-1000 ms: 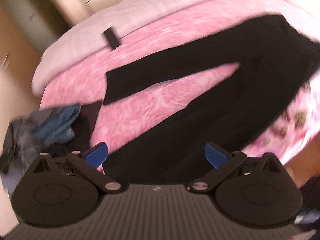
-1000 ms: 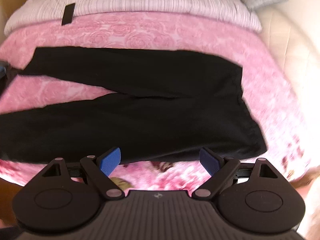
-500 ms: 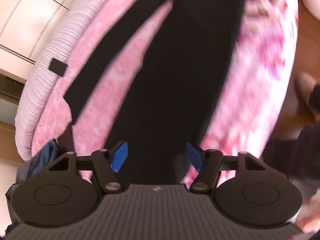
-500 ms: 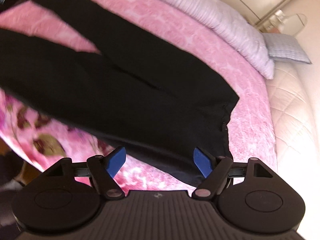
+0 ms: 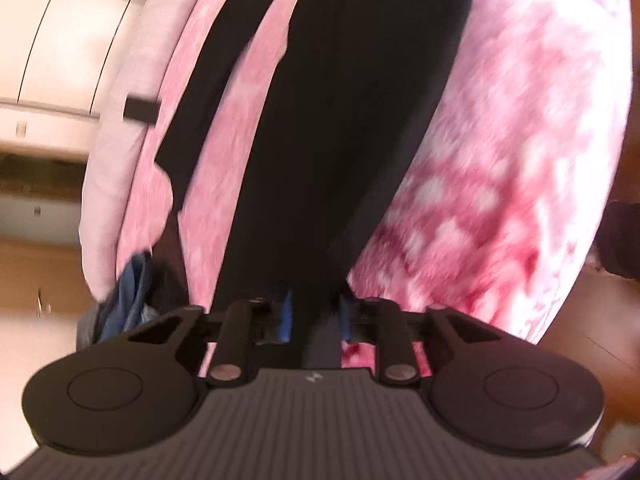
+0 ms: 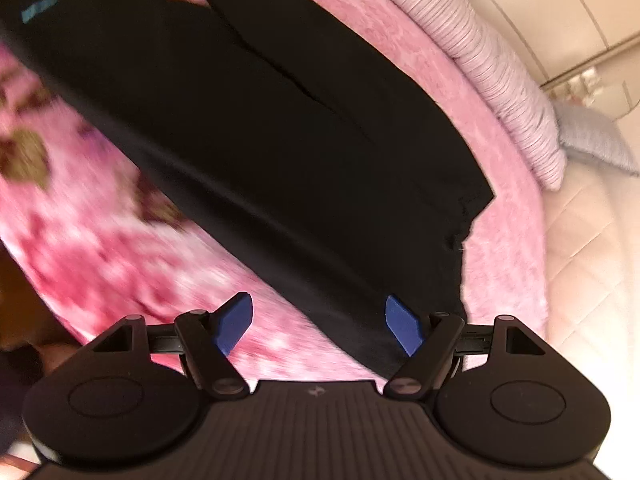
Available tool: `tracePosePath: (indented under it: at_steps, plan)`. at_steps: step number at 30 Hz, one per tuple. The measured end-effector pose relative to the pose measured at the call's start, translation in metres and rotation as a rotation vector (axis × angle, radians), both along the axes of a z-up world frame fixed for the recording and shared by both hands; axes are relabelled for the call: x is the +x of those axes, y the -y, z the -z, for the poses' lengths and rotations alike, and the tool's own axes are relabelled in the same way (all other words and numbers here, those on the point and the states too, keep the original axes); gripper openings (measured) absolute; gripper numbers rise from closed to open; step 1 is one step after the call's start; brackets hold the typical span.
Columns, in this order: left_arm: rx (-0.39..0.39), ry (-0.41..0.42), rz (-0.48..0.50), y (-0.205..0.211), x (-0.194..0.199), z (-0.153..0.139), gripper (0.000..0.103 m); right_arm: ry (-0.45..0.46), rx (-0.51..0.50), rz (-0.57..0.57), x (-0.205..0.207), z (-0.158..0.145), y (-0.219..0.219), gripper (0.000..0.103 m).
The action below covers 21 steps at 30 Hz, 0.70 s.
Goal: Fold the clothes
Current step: 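Grasp the trouser leg hems with both grippers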
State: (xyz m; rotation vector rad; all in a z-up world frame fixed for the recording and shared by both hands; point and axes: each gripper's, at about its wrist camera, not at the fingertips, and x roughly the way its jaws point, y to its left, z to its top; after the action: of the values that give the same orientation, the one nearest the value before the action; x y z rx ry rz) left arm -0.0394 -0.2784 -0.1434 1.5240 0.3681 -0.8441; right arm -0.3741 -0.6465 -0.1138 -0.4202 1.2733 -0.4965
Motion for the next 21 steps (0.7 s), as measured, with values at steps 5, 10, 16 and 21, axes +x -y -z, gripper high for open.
tracePosePath:
  at_steps: [5,10,16,21]
  plan:
    - [0.001,0.036,-0.024,0.003,0.002,0.008,0.012,-0.114,-0.155,-0.095,-0.029,0.041,0.027,0.073]
    - [-0.002,0.064,-0.076,0.011,0.003,0.015,0.008,-0.223,-0.275,-0.18,-0.059,0.079,0.058,0.063]
    - [0.016,0.084,-0.126,0.024,-0.001,0.017,0.005,-0.265,-0.36,-0.263,-0.084,0.107,0.091,0.054]
    - [0.025,0.087,-0.143,0.033,0.002,0.005,0.002,-0.262,-0.362,-0.293,-0.091,0.111,0.107,0.014]
